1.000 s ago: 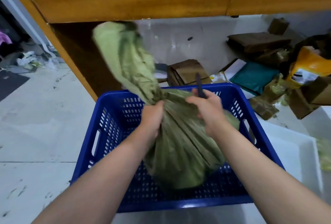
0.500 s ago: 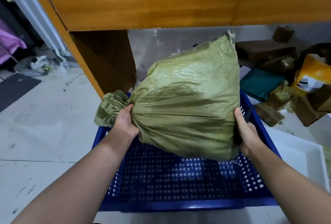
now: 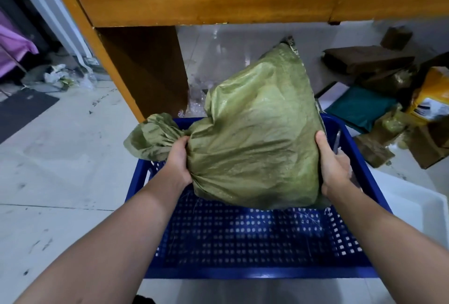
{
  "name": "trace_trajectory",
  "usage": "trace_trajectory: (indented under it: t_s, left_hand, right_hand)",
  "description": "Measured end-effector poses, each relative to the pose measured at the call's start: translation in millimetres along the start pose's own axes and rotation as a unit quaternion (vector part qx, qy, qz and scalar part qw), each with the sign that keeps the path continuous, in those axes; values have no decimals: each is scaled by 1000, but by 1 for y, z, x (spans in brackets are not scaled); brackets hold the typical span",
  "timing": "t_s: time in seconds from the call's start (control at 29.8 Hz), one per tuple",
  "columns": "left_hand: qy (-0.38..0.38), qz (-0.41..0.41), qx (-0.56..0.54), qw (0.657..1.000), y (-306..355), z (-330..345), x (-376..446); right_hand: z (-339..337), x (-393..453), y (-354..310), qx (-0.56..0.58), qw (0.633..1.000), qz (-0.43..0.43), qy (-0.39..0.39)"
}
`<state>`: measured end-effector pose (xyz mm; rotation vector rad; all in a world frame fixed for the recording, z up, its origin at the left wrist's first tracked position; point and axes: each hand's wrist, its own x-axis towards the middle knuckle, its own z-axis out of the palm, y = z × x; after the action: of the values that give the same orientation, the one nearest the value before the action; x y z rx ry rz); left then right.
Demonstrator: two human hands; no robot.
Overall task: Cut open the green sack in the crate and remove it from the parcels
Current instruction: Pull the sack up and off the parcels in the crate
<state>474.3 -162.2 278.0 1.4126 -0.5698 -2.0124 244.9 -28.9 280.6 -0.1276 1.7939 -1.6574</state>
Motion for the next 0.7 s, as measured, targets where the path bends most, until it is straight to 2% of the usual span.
trace_trajectory:
  t_s: [0.1,0.23,0.34,0.44,0.5,0.54,0.57,0.64,0.67,0.7]
  left_hand:
    - [-14,-26,43,999,-2,1,0]
    - [35,-41,96,994,-3,-3,4]
    - [73,-40,143,986,-9,-6,14]
    - [75,-91,159,980,-17,4,4]
    - [106,-111,209,966,-18,14,-6]
    - [125,-84,236,960,-16,20,-11]
    - [160,-21,251,954,-12,25,-14]
    - [197,174,274,925,7,37,-12]
    - [171,257,274,911,20,47,-15]
    - [122,303,256,910,35,58,-21]
  right_hand:
    - [6,7,-1,14,999,-28,25]
    - [10,26,-4,32,997,-60,21]
    - [15,29,-17,54,994,-90,-5]
    - [23,26,-43,116,987,-109,-28]
    - [29,22,-63,179,975,-111,-73]
    - [33,19,-73,205,966,-112,-108]
    - [37,14,-82,213,960,-109,-149]
    - [43,2,-97,197,951,-96,-219]
    - [45,-4,-103,194,946,-86,-244]
    - [46,-8,-109,202,939,-77,-268]
